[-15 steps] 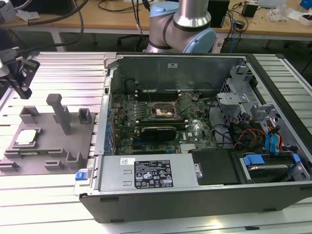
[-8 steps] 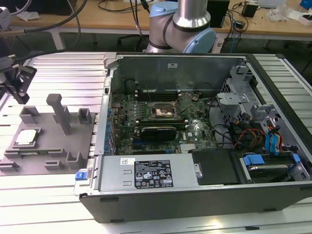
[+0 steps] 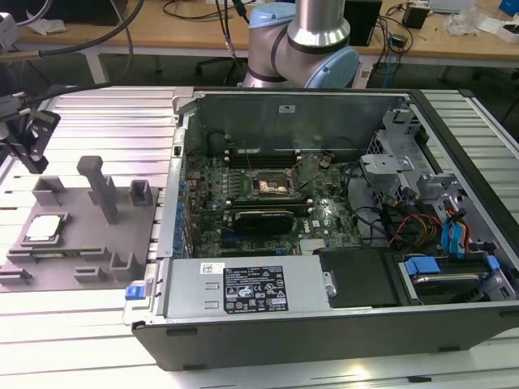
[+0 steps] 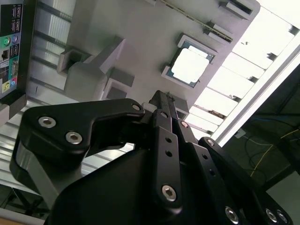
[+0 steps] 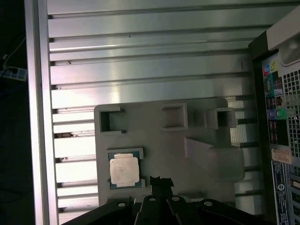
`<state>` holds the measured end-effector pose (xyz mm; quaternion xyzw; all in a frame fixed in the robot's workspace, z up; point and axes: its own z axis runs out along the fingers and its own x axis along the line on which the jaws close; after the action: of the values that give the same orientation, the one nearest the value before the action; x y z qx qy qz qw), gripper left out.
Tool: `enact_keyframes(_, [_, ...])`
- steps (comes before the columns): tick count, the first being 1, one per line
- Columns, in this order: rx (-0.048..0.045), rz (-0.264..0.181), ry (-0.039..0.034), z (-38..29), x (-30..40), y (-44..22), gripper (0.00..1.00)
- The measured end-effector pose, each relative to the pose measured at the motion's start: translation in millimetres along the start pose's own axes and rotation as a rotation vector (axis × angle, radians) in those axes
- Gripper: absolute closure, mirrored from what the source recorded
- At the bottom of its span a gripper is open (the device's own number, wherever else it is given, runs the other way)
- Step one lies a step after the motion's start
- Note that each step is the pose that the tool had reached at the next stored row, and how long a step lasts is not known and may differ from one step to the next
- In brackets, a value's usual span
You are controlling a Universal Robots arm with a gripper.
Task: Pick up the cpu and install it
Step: 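Pick up the cpu and move it towards the insertion slot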
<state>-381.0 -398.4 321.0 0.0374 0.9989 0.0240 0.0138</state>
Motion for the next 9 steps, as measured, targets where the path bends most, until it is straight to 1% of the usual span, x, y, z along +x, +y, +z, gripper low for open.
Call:
enact_keyframes(6, [-0.0006,0.0,-0.0001,0.1,0.1,-0.1,0.89])
enact_keyframes(9, [-0.0006,0.0,-0.0001,1.0,1.9,-0.2,0.89])
